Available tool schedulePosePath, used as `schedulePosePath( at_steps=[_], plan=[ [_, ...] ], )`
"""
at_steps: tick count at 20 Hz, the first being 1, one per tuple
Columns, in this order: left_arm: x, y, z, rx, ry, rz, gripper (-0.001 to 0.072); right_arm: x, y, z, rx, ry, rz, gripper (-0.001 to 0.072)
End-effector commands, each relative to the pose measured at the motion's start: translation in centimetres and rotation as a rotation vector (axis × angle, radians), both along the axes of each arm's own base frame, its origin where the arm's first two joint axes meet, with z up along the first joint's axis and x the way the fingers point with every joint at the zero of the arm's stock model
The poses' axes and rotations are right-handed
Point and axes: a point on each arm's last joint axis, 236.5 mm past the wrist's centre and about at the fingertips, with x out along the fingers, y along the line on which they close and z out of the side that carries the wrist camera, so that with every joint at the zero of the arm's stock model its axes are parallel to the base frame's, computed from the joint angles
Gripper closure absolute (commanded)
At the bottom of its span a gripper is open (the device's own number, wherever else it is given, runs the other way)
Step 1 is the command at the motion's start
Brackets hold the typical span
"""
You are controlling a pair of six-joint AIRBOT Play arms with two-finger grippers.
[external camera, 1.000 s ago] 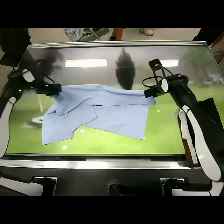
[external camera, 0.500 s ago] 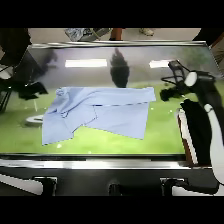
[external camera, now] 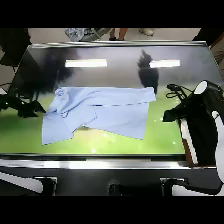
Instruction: Fold the shirts.
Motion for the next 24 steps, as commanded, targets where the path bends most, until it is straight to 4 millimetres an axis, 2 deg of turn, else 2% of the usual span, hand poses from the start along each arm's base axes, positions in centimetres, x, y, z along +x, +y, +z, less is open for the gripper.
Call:
schedulePosePath(
  at_steps=[1,4,5,6,7,8,9,11,13,14,16,19,20,21,22,23,24],
  plan=[
    [0.1,-1.0,-1.9,-0.033,-0.001,-0.053,0.0098,-1.4,1.2,-0.5,0.061,0.047,0.018,0.0206],
    [0.5,-2.2,-2.7,-0.06,0.0,-0.071,0.0107,-1.4,1.5,-0.4,0.074,0.046,0.016,0.0188],
    [0.5,-2.5,-3.1,-0.067,0.008,-0.075,0.0186,-1.4,1.8,-0.4,0.085,0.047,0.014,0.0143],
    [0.5,-2.7,-3.3,-0.069,0.014,-0.08,0.0343,-1.6,2.1,-0.4,0.098,0.053,0.012,0.0135],
    [0.5,-2.9,-3.3,-0.069,0.015,-0.083,0.0456,-1.9,2.6,-0.5,0.119,0.066,0.009,0.0135],
    [0.4,-2.9,-3.2,-0.07,0.015,-0.085,0.0608,-2.5,3.0,-1.0,0.138,0.086,0.005,0.0135],
    [0.4,-3.0,-3.0,-0.071,0.017,-0.088,0.0675,-3.3,3.5,-1.7,0.16,0.113,-0.003,0.0134],
    [0.4,-2.9,-2.6,-0.068,0.008,-0.092,0.0675,-4.6,5.5,-3.3,0.241,0.15,-0.047,0.0132],
    [0.5,-3.0,-1.9,-0.069,-0.004,-0.097,0.0675,-4.7,7.8,-4.8,0.342,0.13,-0.109,0.0071],
    [0.4,-3.3,-1.4,-0.076,-0.007,-0.099,0.0675,-4.8,8.3,-5.8,0.359,0.124,-0.152,0.0075],
    [0.4,-3.3,-0.7,-0.073,-0.018,-0.102,0.0675,-5.2,9.9,-6.4,0.425,0.136,-0.219,0.0076],
    [0.4,-3.4,0.2,-0.073,-0.03,-0.104,0.0675,-5.8,12.8,-7.8,0.413,0.138,-0.207,0.0077],
    [0.3,-3.6,0.5,-0.079,-0.03,-0.107,0.0675,-5.4,13.7,-8.4,0.387,0.127,-0.219,0.0085],
    [0.1,-3.7,0.9,-0.079,-0.03,-0.111,0.0675,-4.7,14.5,-8.8,0.369,0.109,-0.246,0.0138],
    [0.0,-3.7,1.4,-0.079,-0.033,-0.113,0.0675,-4.1,15.3,-8.9,0.36,0.084,-0.264,0.0315],
    [-0.1,-3.8,2.0,-0.078,-0.038,-0.117,0.0675,-3.7,15.9,-8.6,0.368,0.073,-0.261,0.0587],
    [-0.2,-3.9,2.6,-0.077,-0.042,-0.121,0.0676,-3.4,16.2,-7.9,0.378,0.066,-0.24,0.0669]
  ],
)
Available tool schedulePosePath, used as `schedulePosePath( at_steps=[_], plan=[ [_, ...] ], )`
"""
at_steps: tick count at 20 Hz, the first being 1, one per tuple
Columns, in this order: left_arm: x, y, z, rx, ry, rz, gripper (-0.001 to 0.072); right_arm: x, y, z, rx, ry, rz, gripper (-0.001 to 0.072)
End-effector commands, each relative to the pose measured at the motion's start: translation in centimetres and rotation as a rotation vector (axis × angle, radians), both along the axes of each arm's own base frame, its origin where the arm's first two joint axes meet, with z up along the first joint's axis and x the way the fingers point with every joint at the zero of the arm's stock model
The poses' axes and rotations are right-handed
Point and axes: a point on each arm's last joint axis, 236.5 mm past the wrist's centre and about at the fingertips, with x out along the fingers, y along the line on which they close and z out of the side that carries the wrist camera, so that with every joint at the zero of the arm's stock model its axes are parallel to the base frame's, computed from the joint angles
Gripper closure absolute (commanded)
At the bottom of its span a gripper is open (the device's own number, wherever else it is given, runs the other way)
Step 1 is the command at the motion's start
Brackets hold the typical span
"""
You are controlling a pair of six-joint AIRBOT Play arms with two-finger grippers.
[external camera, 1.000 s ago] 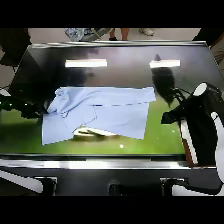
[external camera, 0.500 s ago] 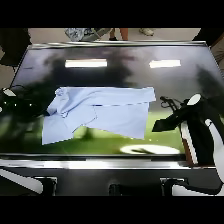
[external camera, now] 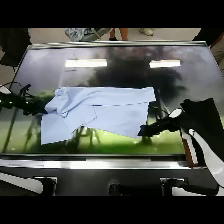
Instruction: Fold the shirts.
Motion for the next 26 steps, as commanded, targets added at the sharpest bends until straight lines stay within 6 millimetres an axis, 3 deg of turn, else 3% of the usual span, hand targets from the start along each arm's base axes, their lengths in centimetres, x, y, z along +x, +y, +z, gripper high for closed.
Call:
schedulePosePath(
  at_steps=[1,3,4,5,7,8,9,10,11,12,14,17,21,26],
  plan=[
    [-0.1,-0.5,2.5,-0.01,-0.033,0.0,0.0676,2.1,1.9,1.5,0.009,-0.092,0.012,0.067],
    [2.0,-2.0,7.3,-0.076,-0.179,0.032,0.0677,4.3,0.8,5.4,-0.042,-0.235,0.104,0.067],
    [3.6,-2.8,11.4,-0.101,-0.3,0.047,0.0677,6.0,-0.5,8.7,-0.099,-0.34,0.135,0.067],
    [5.2,-3.4,16.2,-0.114,-0.445,0.064,0.0677,8.1,-2.1,13.2,-0.172,-0.478,0.15,0.067],
    [6.8,-4.5,29.4,-0.116,-0.801,0.112,0.0677,11.2,-5.9,24.4,-0.356,-0.783,0.132,0.067],
    [6.0,-4.5,37.0,-0.087,-0.988,0.162,0.0677,11.8,-8.9,32.1,-0.485,-0.955,0.056,0.067],
    [3.9,-4.5,44.6,-0.035,-1.181,0.198,0.0678,10.9,-11.7,40.2,-0.604,-1.121,-0.051,0.067],
    [1.1,-4.3,50.8,0.029,-1.346,0.233,0.0678,8.6,-14.4,47.1,-0.708,-1.254,-0.168,0.067],
    [-2.1,-4.3,55.7,0.092,-1.479,0.269,0.0678,5.3,-16.5,53.0,-0.776,-1.364,-0.29,0.067],
    [-5.5,-4.8,59.2,0.135,-1.571,0.297,0.0678,2.2,-17.4,56.6,-0.801,-1.437,-0.362,0.067],
    [-10.7,-7.2,62.5,0.151,-1.667,0.272,0.0678,-2.5,-17.4,60.2,-0.793,-1.533,-0.407,0.067],
    [-15.6,-9.4,63.9,0.193,-1.72,0.236,0.0678,-6.0,-17.5,60.6,-0.801,-1.539,-0.409,0.067],
    [-16.6,-8.8,60.4,0.285,-1.572,0.234,0.0678,-6.8,-17.6,56.7,-0.834,-1.389,-0.315,0.067],
    [-20.6,-10.1,62.0,0.325,-1.649,0.233,0.0679,-9.2,-17.9,58.2,-0.88,-1.445,-0.308,0.067]
  ],
)
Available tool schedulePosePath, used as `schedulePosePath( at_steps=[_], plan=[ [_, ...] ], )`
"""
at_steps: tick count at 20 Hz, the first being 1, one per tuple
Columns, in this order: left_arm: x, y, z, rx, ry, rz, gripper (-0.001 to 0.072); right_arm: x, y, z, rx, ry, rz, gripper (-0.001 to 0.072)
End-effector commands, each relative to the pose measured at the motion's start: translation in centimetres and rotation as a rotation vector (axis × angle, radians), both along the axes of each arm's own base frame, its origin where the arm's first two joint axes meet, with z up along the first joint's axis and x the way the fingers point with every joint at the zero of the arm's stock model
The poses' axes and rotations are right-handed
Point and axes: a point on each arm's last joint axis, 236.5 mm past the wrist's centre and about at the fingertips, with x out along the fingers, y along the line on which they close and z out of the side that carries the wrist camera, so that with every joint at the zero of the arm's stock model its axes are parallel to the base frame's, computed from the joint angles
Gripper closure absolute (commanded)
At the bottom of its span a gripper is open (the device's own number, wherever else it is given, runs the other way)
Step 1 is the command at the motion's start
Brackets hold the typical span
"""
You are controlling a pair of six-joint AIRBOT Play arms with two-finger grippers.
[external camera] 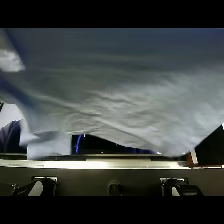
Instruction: Fold the shirts.
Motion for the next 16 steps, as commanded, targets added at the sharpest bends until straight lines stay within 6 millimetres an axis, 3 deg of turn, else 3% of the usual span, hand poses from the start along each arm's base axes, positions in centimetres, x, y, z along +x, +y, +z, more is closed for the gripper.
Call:
schedulePosePath(
  at_steps=[1,3,5,7,9,12,16],
  plan=[
    [-2.5,-0.6,0.1,0.024,-0.012,0.023,0.0679,-1.7,-0.3,0.4,-0.024,-0.002,-0.01,0.067],
    [-2.7,-0.8,-0.2,0.027,0.002,0.021,0.068,-1.8,-0.4,0.1,-0.022,0.011,-0.013,0.067],
    [-1.6,-0.1,-2.1,0.032,0.086,0.035,0.068,-0.7,-0.5,-1.9,-0.014,0.099,-0.02,0.067],
    [1.1,2.4,-5.8,0.029,0.246,0.085,0.0679,2.2,-0.6,-5.6,-0.003,0.263,-0.024,0.067],
    [5.6,4.9,-10.7,-0.009,0.425,0.095,0.068,7.4,-0.2,-11.0,-0.003,0.476,-0.004,0.0671],
    [13.9,7.7,-21.3,-0.088,0.728,0.039,0.0679,16.2,1.2,-21.7,0.003,0.806,0.072,0.0669],
    [23.3,7.3,-38.2,-0.147,1.097,-0.091,0.0678,25.8,3.0,-35.8,0.11,1.017,0.105,0.0669]
  ],
)
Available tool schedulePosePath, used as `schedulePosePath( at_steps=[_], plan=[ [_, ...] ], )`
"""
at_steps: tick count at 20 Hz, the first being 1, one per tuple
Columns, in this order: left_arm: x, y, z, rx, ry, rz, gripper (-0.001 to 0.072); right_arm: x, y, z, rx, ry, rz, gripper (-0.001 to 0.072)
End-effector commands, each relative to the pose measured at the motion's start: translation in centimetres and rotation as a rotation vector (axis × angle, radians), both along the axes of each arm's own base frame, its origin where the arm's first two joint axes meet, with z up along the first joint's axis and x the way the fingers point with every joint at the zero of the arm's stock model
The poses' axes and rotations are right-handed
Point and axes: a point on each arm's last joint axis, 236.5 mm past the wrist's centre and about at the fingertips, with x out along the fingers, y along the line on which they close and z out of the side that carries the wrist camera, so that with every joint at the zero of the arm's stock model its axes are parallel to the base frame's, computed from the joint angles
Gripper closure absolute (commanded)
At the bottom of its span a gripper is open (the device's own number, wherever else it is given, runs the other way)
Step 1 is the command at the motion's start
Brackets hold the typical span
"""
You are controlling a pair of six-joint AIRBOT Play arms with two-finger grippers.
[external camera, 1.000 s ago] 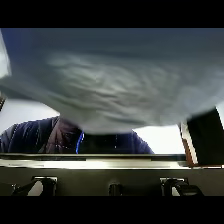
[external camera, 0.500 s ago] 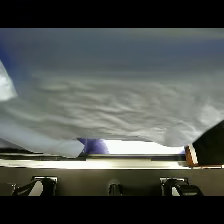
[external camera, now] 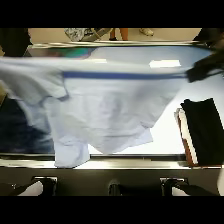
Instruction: Fold the shirts.
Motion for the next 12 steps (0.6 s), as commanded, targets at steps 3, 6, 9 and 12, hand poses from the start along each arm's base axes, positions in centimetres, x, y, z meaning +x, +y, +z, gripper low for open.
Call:
schedulePosePath(
  at_steps=[3,6,9,12],
  plan=[
    [11.4,-0.7,-17.9,-0.067,0.229,-0.068,0.0678,11.7,2.2,-15.0,0.127,0.073,-0.023,0.067],
    [16.8,-1.1,-21.5,-0.079,0.137,-0.027,0.0677,17.7,2.0,-15.2,0.163,-0.145,-0.067,0.0668],
    [20.1,-2.1,-23.5,-0.072,0.061,-0.004,0.0677,20.8,1.7,-15.4,0.215,-0.265,-0.134,0.0669],
    [20.7,-3.7,-26.1,-0.074,0.091,-0.026,0.0677,20.2,1.7,-19.3,0.223,-0.168,-0.162,0.0669]
  ],
)
